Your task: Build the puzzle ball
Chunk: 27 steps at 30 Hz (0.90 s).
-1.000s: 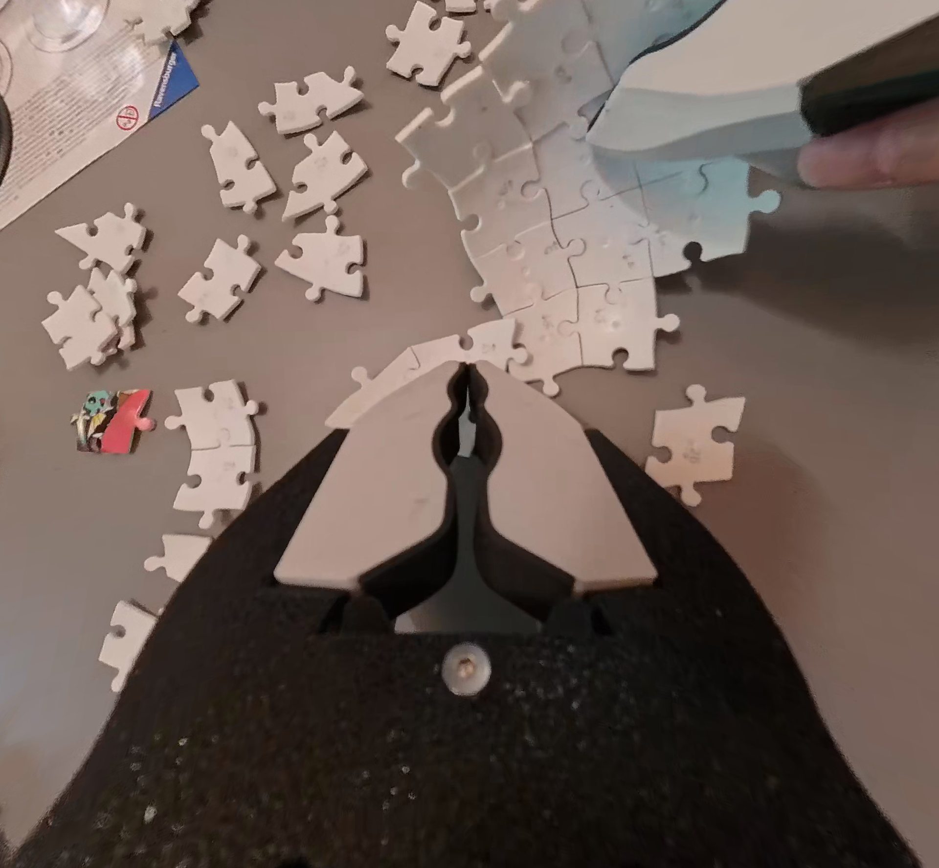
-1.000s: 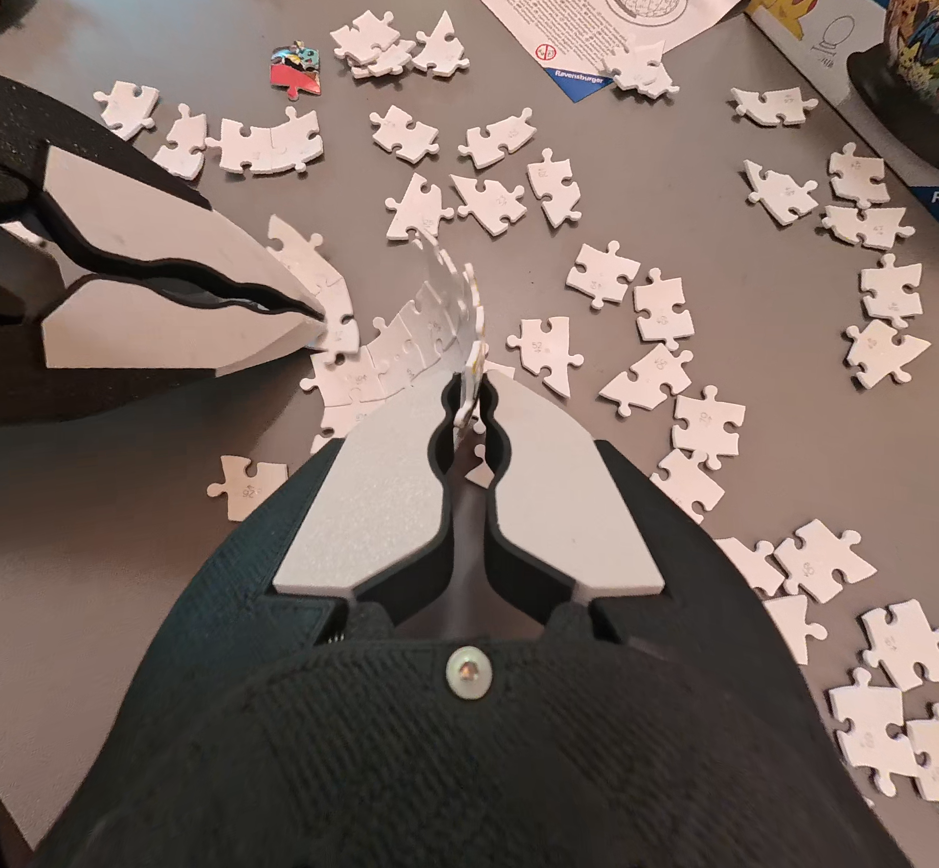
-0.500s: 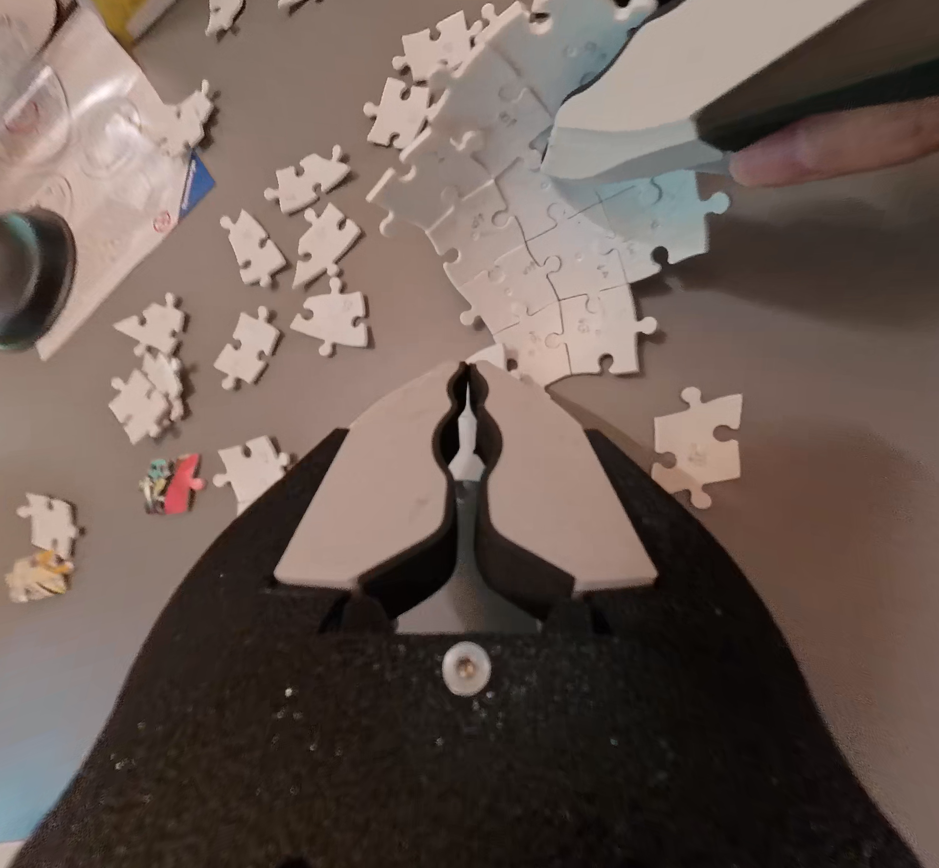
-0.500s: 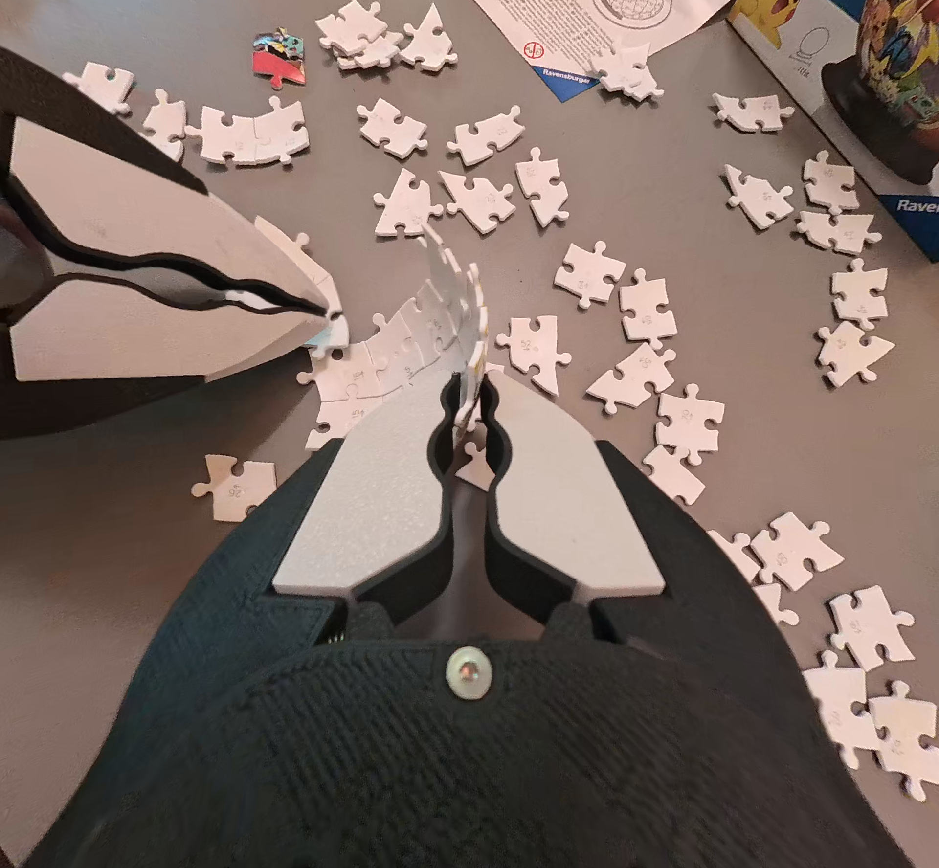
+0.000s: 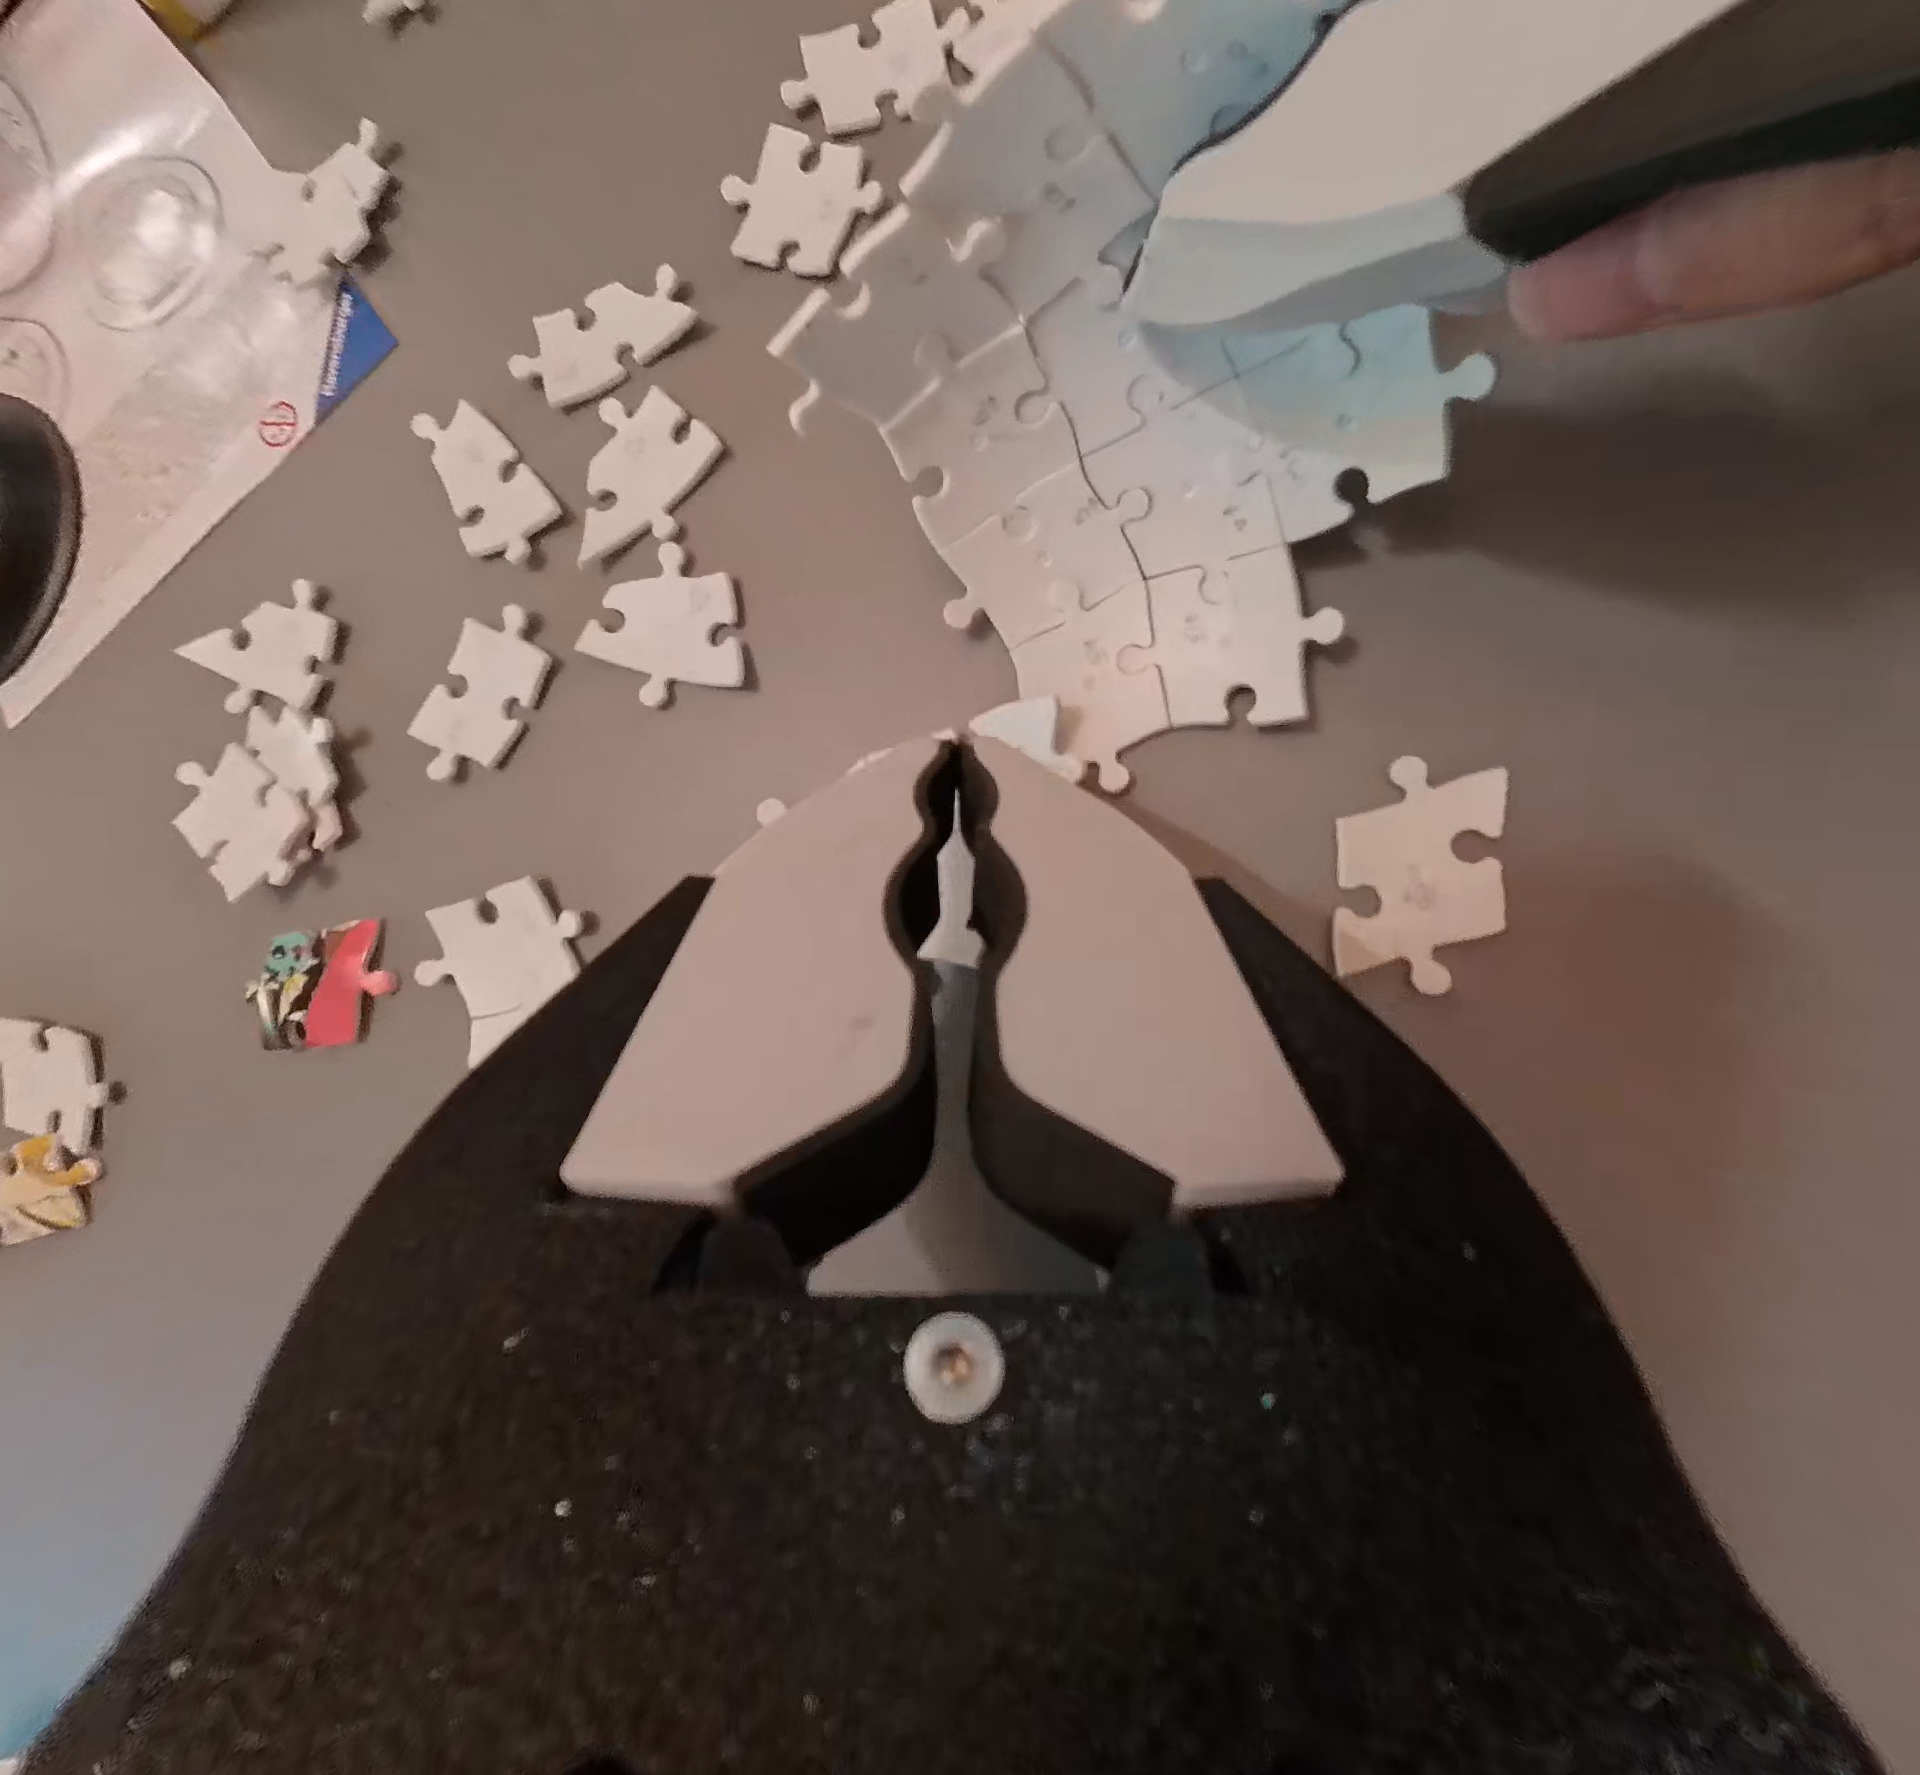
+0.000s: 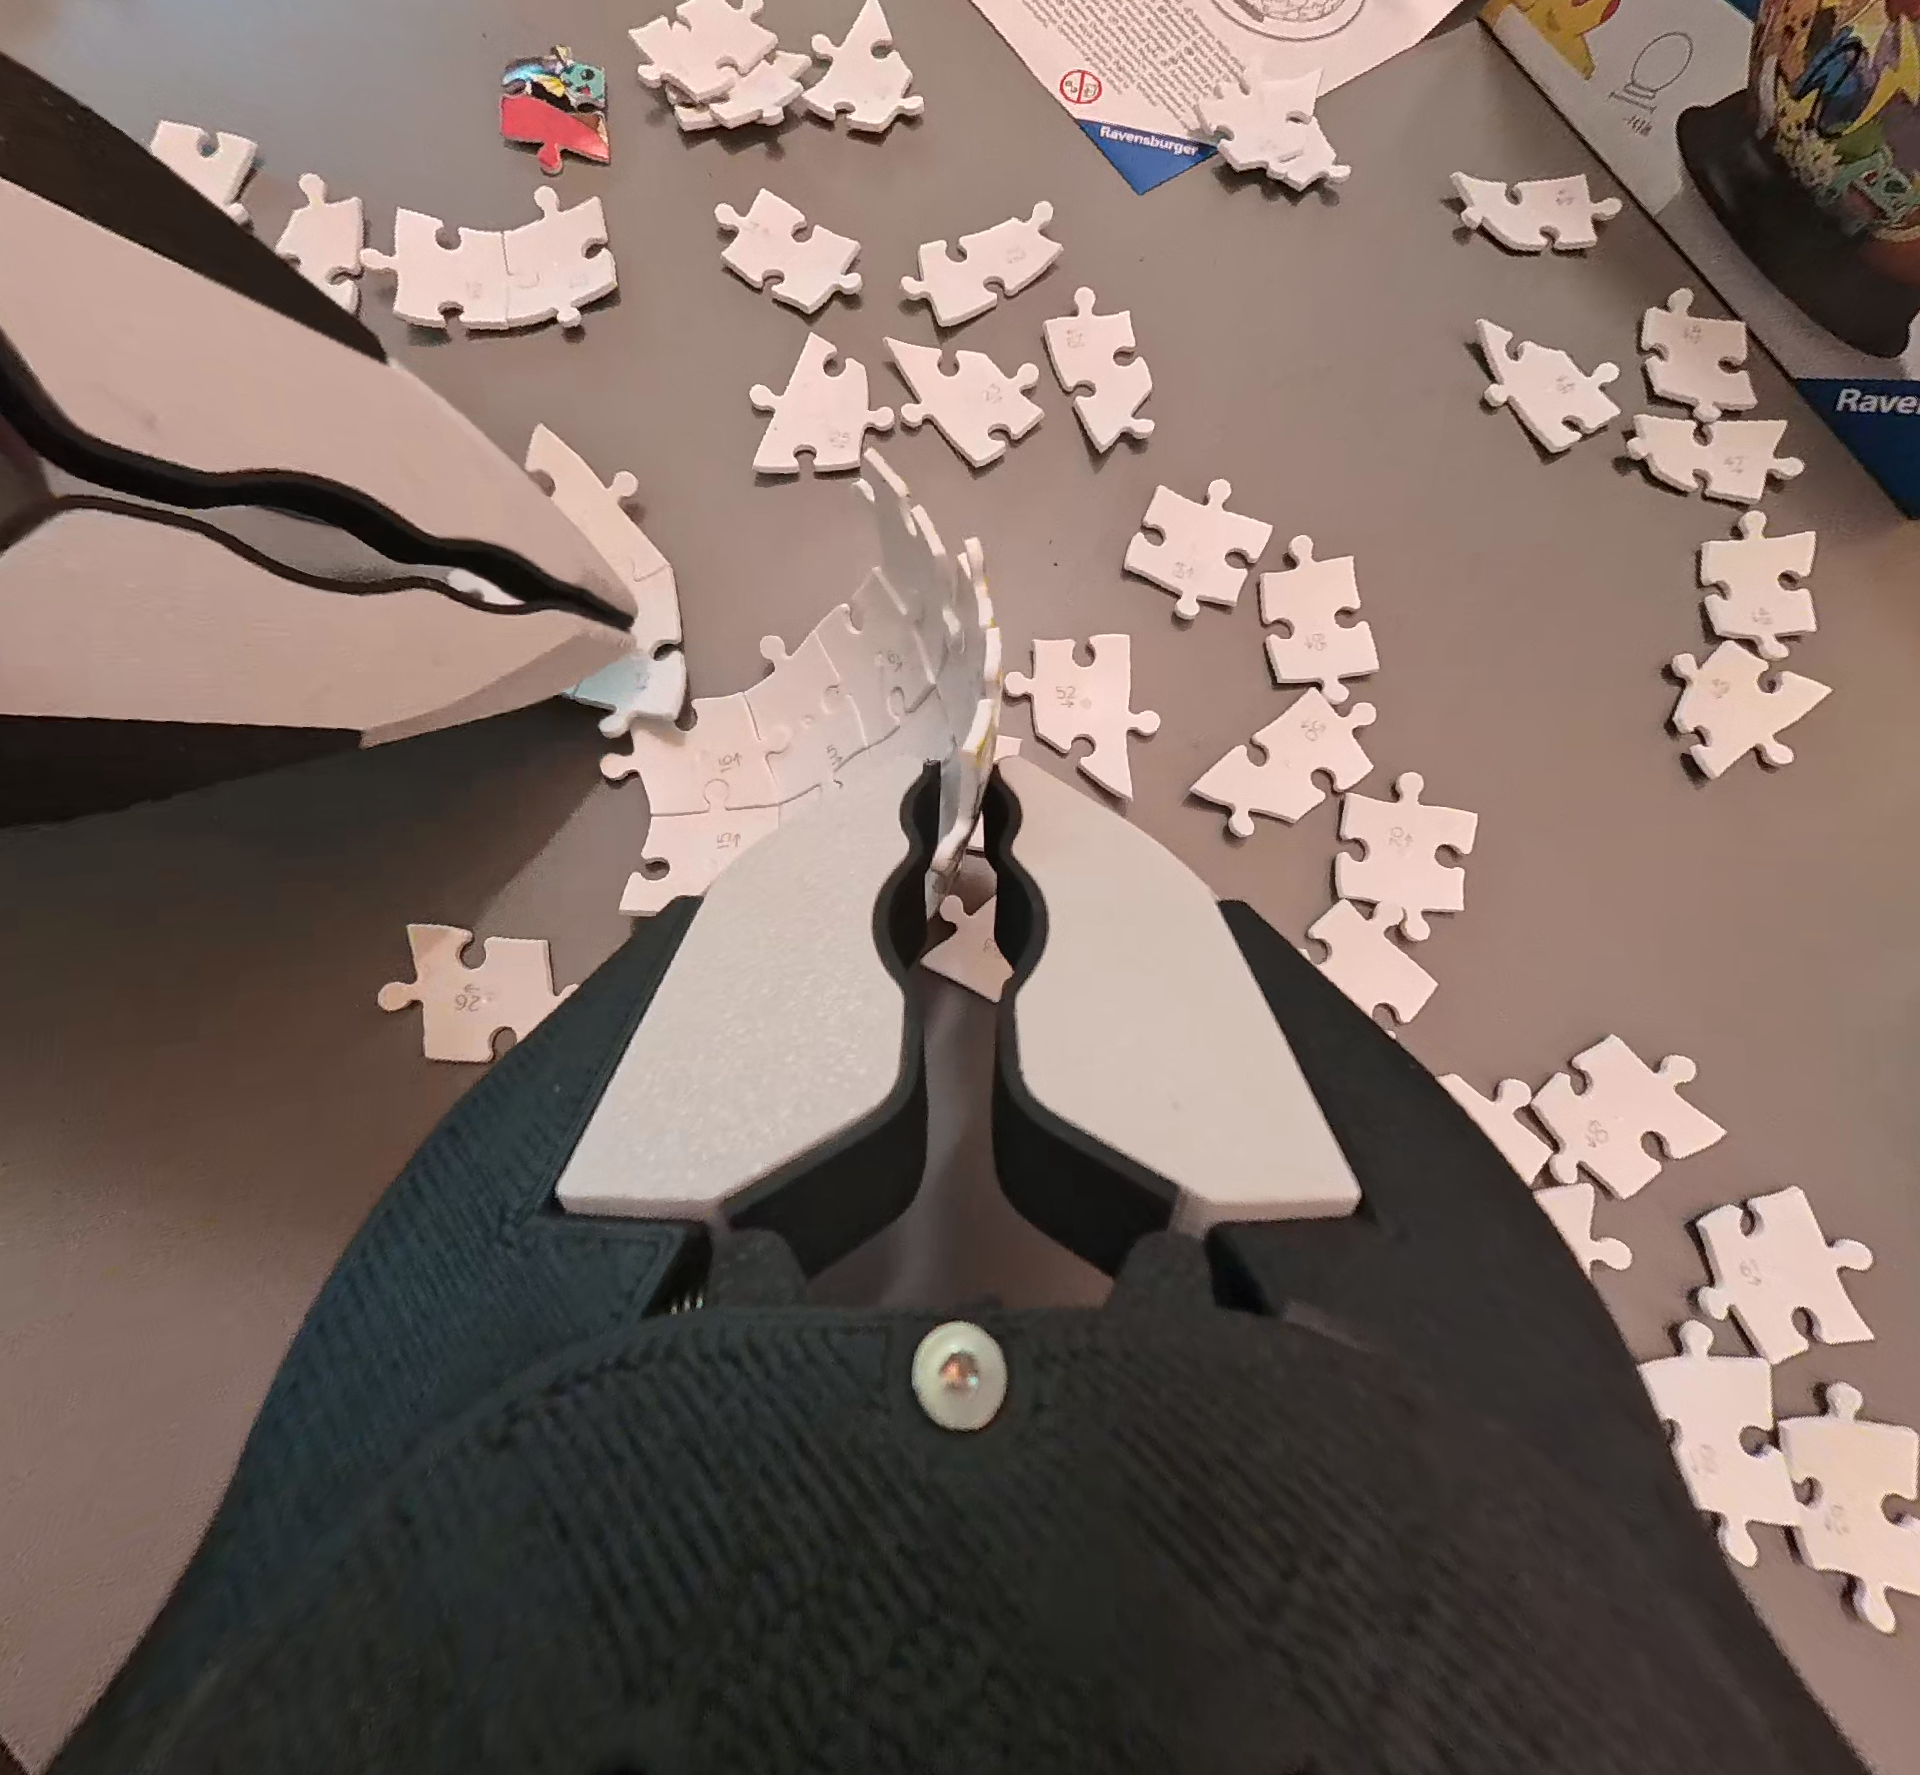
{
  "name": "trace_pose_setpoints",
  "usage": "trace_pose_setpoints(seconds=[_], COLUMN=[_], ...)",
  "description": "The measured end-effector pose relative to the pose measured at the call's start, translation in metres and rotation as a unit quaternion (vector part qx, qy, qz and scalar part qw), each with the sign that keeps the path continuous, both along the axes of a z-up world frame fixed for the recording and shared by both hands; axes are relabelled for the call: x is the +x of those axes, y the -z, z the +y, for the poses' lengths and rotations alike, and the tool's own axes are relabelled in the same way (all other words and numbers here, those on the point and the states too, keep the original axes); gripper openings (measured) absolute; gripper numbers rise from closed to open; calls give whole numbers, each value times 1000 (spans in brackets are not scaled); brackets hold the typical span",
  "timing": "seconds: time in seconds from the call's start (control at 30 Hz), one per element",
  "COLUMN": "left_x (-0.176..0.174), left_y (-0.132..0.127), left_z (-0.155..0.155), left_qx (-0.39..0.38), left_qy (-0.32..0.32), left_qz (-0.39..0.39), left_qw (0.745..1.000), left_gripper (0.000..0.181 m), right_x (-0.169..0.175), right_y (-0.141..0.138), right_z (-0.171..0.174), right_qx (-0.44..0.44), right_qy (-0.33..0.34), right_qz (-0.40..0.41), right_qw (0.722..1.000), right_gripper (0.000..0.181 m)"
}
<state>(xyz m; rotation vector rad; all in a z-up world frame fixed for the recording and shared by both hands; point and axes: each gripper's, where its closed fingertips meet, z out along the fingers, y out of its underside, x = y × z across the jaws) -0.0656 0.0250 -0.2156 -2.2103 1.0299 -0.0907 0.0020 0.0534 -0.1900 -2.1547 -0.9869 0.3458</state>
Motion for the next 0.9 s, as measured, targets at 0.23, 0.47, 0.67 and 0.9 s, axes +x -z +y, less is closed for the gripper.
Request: trace_pose_setpoints(seconds=[0.23,0.47,0.67,0.9], left_x=[6,7,6,12], left_y=[6,7,8,8], left_z=[2,6,10,10], left_qx=[3,16,34,33], left_qy=[15,7,-49,-92], left_qz=[13,19,23,3], left_qw=[1000,1000,998,995], left_gripper=[0,0,0,0], right_x=[0,-1,1,4], right_y=[1,0,-1,-5], right_z=[0,-1,0,3], right_qx=[-3,-2,1,14], right_qy=[-1,-1,7,20], right_qz=[1,0,-3,-8], right_qw=[1000,1000,1000,1000], right_gripper=[8,8,8,7])
